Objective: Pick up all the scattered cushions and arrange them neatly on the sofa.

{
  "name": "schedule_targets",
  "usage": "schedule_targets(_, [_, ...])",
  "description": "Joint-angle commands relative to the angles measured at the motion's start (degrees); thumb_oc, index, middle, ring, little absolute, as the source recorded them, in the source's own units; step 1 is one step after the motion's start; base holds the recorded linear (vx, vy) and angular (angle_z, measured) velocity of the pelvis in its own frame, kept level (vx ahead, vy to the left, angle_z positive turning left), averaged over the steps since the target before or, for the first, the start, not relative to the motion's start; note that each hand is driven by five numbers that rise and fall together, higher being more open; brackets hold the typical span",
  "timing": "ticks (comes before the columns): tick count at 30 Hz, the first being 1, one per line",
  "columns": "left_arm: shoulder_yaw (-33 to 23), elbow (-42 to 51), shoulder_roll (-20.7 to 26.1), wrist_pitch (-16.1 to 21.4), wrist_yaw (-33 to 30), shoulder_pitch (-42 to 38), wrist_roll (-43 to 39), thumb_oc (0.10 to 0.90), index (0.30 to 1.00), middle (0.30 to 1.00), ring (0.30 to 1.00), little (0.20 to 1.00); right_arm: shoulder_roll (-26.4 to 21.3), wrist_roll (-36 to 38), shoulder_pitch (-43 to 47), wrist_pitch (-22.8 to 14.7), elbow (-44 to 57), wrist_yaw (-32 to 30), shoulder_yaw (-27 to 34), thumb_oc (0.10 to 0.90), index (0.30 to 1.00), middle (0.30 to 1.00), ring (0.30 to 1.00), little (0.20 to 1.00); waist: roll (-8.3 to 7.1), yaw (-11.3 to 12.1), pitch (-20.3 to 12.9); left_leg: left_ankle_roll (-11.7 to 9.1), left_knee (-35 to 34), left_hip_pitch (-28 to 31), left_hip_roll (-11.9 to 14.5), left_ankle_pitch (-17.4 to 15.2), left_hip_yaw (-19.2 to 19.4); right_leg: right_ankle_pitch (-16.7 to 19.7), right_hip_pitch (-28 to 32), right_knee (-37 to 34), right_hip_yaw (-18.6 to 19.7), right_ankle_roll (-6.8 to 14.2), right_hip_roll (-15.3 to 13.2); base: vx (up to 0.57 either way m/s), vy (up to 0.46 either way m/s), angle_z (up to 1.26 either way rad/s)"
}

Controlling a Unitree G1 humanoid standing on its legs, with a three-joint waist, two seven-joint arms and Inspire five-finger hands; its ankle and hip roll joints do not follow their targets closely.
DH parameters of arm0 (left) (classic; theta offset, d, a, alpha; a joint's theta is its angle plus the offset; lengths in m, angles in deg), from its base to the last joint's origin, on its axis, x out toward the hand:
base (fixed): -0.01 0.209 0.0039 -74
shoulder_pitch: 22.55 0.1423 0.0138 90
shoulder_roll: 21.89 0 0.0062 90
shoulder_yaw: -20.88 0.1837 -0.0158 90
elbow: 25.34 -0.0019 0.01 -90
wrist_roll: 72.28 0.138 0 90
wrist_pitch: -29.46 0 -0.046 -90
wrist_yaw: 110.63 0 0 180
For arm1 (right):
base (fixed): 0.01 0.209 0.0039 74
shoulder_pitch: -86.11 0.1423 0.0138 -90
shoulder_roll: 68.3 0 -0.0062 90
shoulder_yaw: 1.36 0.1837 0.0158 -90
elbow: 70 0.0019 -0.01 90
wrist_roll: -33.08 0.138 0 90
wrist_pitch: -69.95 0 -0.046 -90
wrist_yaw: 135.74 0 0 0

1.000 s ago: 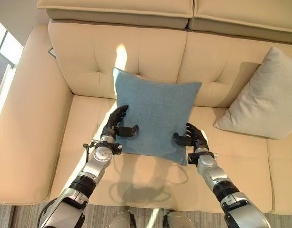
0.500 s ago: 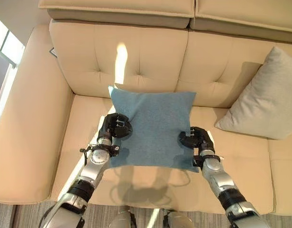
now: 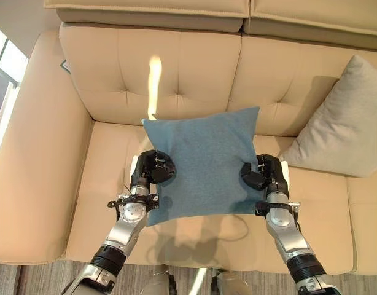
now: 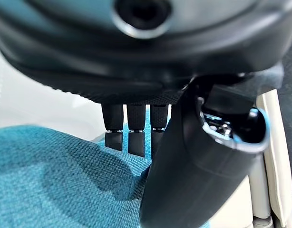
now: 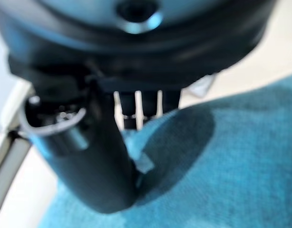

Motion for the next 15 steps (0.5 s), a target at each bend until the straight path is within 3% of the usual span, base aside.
schedule_targets(1, [2.86,7.24,-1.50,12.38,-3.52,-12.15,6.51,0.400,0.300,0.300,0.300,0.300,-1.69,-9.49,9.53,-11.15,11.27,-7.47,-1.09,0.400,0.300,0.300,0.300,0.300,-1.61,0.08,-4.40,-1.22,0.13,2.28,0.06,-6.66,0.59,-2.05,-1.90,0.54,-1.64,2.80,0.46,0.00,0.000,0.00])
schedule_targets(15, [4.91,15.98,1.56,14.86,-16.44,-21.66,19.96,0.400,0.300,0.300,0.300,0.300,-8.16,-24.76,17.79,-10.65,18.57,-20.10,-3.17,0.400,0.300,0.300,0.300,0.300,-1.96,0.51,-4.43,-1.37,0.13,1.17,-0.06,-6.70,0.02,-1.74,-3.43,0.54,-1.51,3.02,0.50,0.00,0.000,0.00])
